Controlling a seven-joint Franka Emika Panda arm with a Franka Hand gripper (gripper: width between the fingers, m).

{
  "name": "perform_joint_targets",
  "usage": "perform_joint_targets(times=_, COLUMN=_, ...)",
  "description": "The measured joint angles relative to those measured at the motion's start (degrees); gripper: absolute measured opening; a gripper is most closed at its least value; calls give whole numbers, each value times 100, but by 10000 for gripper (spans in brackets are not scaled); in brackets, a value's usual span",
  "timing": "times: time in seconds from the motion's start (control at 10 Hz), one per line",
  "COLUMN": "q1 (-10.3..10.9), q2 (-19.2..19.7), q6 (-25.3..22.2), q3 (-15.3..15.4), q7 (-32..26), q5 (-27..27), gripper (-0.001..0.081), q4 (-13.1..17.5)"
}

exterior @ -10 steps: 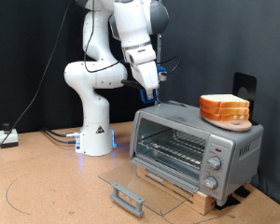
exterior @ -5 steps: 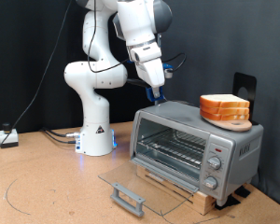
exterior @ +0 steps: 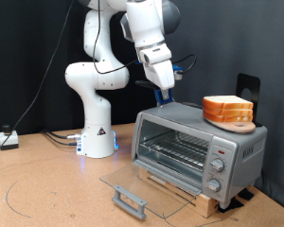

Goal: Make a piece of toast with the oven

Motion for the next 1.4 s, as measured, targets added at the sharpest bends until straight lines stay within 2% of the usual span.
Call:
perform_joint_targets(times=0.9, q1=0, q2=166, q6=80, q3=223, q7=53, q5=190, gripper=405, q4=213)
perform_joint_targets(times=1.4, q1=2, q2=306, q6=397, q3=705, q7=479, q5=285, gripper=405, q4=215)
